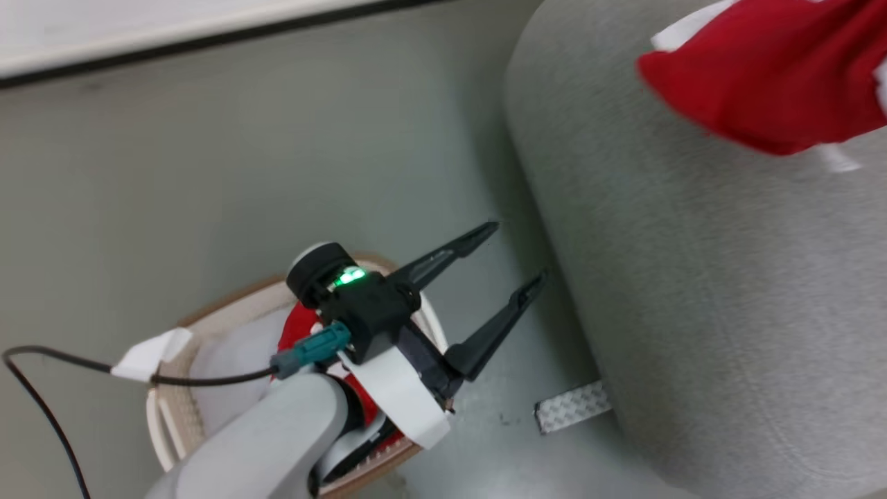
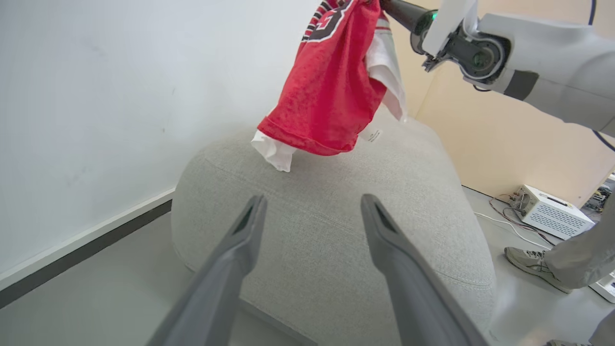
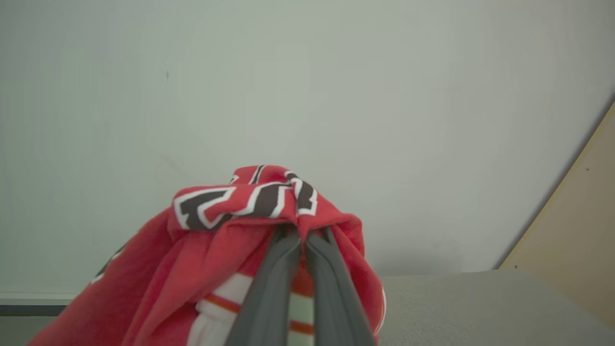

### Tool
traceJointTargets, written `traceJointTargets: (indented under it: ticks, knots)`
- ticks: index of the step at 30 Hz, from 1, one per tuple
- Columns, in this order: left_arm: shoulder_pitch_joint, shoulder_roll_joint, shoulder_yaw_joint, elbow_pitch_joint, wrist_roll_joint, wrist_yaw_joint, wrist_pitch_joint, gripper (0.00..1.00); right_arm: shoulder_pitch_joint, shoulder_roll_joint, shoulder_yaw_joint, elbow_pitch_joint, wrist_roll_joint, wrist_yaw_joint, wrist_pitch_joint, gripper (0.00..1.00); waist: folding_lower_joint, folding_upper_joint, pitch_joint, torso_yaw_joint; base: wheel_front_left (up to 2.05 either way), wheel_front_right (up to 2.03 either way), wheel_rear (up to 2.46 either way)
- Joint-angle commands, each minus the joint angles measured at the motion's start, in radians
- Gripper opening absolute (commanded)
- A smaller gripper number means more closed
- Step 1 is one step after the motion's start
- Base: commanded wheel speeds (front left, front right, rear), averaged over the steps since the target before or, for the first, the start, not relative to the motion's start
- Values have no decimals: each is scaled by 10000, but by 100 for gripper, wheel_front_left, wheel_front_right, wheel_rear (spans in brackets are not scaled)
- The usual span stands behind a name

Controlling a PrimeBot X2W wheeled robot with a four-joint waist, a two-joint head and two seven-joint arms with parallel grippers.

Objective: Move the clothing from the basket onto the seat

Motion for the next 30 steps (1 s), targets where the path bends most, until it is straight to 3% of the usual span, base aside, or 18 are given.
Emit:
traceJointTargets:
  ticks: [1,7,13,16,17,18,19,30]
  knots:
    - [-138,129,149,-142,-118,31,-15,100,-460,-184,-402,459,-48,-21,39,0,-3,-1,788,550,0,0,0]
    - [-240,368,345,-367,-191,92,-58,100,-1107,-542,-1023,2137,-532,-21,485,0,-3,-1,1488,881,0,0,0]
    - [-288,565,467,-361,-211,137,-69,100,-1283,-684,-863,4031,-1735,-22,2169,0,-3,-1,1722,885,0,0,0]
    - [-301,564,526,-321,-256,200,-118,100,-1403,-534,-885,4537,-1926,-22,2587,14,-3,-1,1641,868,0,0,0]
    - [-276,566,536,-287,-269,219,-138,100,-1393,-478,-881,4634,-1996,-22,2622,25,-3,-1,1577,847,0,0,0]
    - [-244,564,549,-268,-267,254,-161,100,-1423,-486,-866,4708,-2039,-22,2629,54,-3,-1,1507,827,0,0,0]
    - [-212,564,565,-234,-280,276,-188,100,-1461,-504,-839,4757,-2094,-22,2543,100,-3,-1,1424,808,0,0,0]
    - [539,451,586,326,-585,532,-575,100,-989,-699,-39,5160,-2526,-22,2245,100,-3,-1,-391,579,0,0,0]
